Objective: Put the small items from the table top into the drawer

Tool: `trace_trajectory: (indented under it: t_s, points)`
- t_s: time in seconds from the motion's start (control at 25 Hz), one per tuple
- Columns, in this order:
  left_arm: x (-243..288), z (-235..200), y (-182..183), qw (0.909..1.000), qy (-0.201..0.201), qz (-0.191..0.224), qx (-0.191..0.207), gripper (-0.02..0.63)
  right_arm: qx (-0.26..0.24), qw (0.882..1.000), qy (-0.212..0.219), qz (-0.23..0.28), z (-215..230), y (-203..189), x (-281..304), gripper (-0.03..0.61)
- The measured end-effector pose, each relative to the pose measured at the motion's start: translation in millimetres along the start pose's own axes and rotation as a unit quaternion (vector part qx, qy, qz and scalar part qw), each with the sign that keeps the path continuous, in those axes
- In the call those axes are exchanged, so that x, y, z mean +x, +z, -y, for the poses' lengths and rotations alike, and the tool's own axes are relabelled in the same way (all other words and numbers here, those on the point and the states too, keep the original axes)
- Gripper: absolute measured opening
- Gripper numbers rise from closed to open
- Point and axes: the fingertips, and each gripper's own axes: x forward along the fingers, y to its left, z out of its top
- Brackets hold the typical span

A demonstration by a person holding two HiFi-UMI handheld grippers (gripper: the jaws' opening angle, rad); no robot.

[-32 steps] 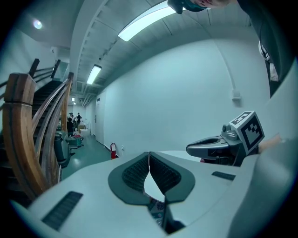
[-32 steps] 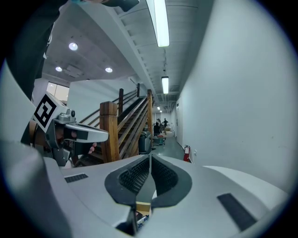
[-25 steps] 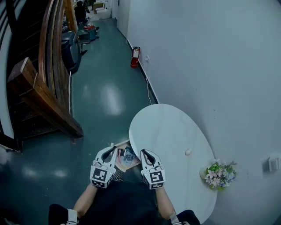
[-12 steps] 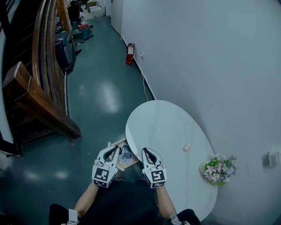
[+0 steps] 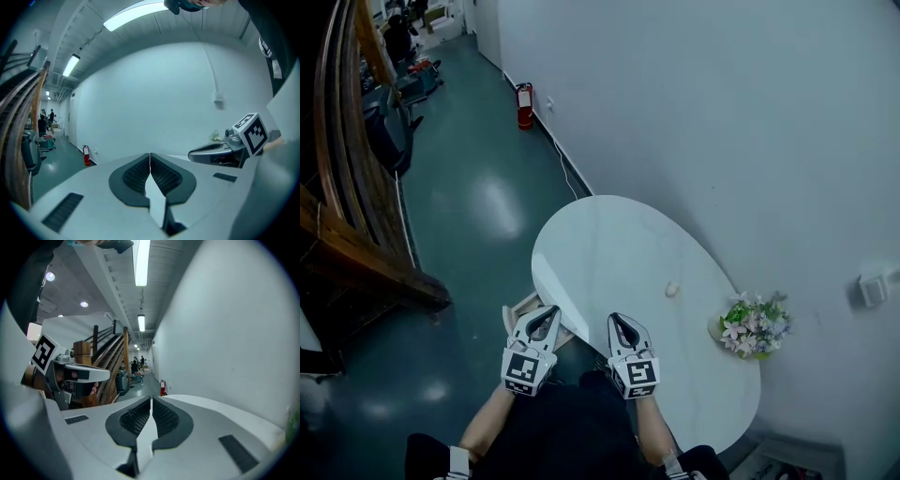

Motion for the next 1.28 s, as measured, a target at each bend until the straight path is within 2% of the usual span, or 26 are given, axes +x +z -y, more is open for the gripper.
trace_trajectory:
  t_s: [0.24,0.52,0.84,1.28]
  points:
    - [37,39,-3,0.9982,-0.059,-0.010,0.005,0.020,0.027,0.998,-0.060,-0.009,46,-16,-25,0.038]
    - [79,75,-16,0.9938,-0.105,-0.034,0.008,0.020,0.063,0.989,-0.133,-0.024,111,-46,-49,0.038]
    - [125,107,-30,0.9883,-0.139,-0.062,0.008,0.020,0.079,0.983,-0.159,-0.049,160,-73,-54,0.038]
    - [181,132,-46,0.9820,-0.162,-0.095,0.014,0.020,0.072,0.976,-0.190,-0.076,237,-100,-24,0.040]
